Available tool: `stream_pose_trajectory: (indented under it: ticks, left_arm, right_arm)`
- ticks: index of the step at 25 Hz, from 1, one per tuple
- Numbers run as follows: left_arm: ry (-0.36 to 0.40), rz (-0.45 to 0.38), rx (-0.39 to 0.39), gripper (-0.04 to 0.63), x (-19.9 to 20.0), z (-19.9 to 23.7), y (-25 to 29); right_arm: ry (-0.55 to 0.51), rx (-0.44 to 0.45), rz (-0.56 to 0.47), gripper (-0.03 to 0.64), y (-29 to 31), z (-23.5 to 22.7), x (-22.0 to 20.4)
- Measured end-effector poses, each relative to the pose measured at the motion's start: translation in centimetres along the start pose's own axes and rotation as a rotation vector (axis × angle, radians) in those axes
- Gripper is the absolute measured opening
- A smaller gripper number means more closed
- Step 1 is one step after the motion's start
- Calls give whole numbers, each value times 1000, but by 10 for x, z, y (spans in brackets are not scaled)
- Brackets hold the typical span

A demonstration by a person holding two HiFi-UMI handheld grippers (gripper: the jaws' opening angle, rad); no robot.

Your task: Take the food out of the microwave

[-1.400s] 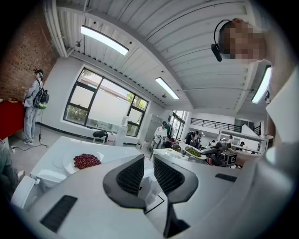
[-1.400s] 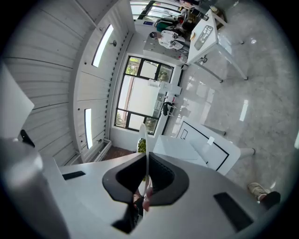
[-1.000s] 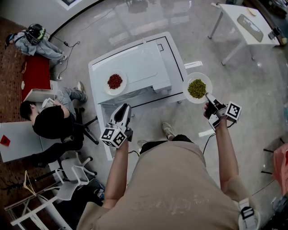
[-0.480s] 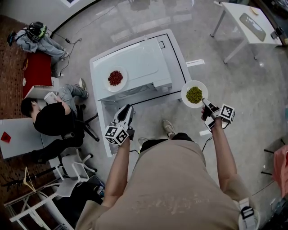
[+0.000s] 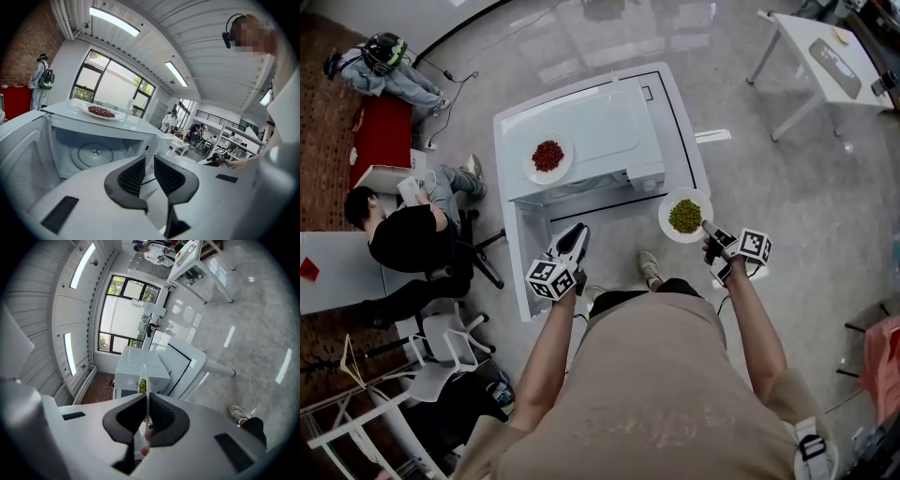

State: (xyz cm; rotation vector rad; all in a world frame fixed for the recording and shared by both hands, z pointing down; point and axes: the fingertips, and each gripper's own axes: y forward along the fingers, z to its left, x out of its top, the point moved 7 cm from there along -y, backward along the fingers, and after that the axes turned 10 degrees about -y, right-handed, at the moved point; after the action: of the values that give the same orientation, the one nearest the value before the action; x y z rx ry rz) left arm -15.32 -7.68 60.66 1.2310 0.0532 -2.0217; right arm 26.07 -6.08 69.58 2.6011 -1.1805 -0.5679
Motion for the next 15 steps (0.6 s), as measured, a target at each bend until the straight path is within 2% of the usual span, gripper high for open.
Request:
stream_pose_trajectory:
  ticks: [15]
  left_arm:
    - [-24, 36, 47, 52, -35, 5, -16]
  right_arm:
    - [-63, 64, 213, 17, 61, 26, -61]
